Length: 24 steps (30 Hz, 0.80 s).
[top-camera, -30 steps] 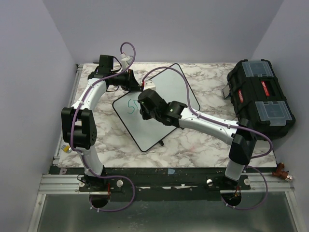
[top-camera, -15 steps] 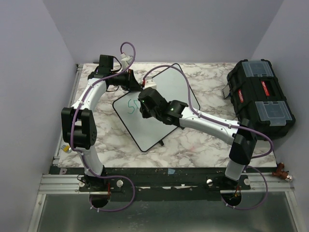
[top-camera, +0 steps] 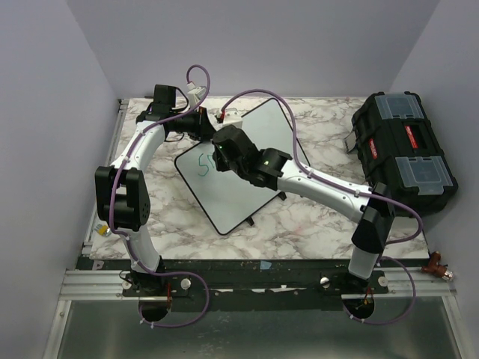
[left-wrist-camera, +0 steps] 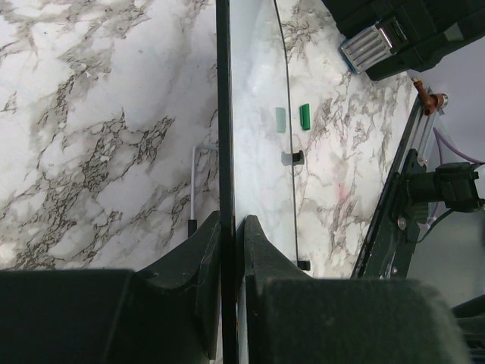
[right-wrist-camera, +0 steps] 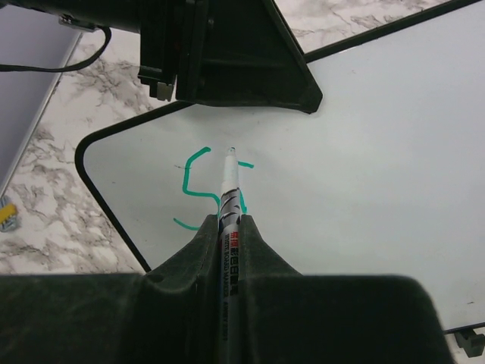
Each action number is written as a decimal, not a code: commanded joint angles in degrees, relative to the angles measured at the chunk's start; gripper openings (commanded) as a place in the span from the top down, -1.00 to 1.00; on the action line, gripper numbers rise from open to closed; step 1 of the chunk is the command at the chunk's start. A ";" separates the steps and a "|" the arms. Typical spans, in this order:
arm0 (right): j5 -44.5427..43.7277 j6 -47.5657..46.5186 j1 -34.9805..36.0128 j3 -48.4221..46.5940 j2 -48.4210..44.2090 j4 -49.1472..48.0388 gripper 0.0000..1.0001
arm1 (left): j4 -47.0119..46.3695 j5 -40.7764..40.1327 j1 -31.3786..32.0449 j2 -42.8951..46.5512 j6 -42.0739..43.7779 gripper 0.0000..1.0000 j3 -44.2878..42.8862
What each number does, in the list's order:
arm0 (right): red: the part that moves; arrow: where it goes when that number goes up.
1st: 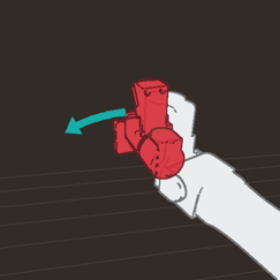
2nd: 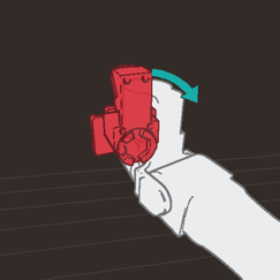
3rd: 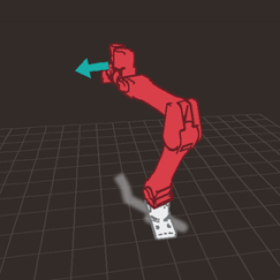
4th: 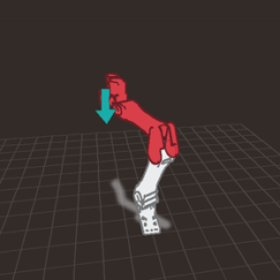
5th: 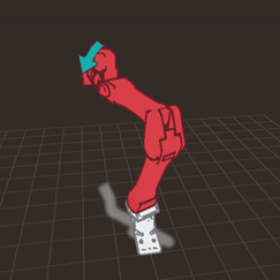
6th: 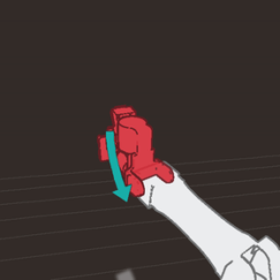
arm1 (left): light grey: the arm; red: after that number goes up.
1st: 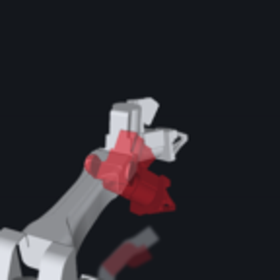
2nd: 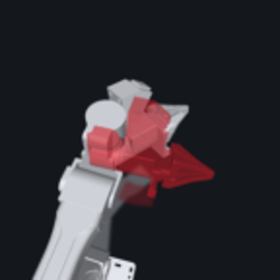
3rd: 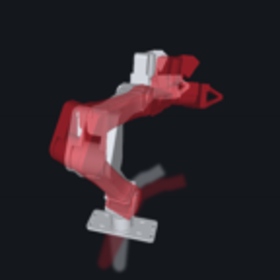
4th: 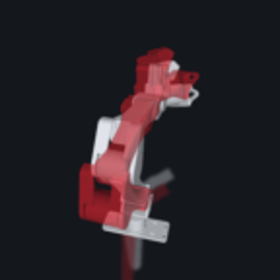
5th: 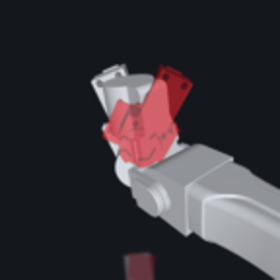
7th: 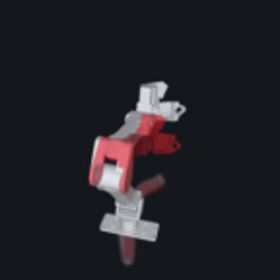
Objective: Write a sentence on the whiteboard
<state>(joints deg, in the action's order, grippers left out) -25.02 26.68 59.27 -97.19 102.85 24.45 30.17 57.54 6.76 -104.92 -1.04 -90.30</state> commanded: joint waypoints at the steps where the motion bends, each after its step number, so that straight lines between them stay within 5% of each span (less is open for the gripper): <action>1: -2.23 -1.09 -0.20 -1.34 2.71 -0.14 0.99 | -0.19 0.77 0.55 -0.11 5.26 1.00 -1.45; 24: -1.33 2.40 -0.48 9.70 -1.48 0.42 0.99 | 0.26 0.93 0.55 -0.57 5.34 1.00 -1.92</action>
<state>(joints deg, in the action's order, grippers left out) -25.91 27.68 59.13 -89.27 101.95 23.64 30.55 57.47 6.52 -105.14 -0.64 -90.32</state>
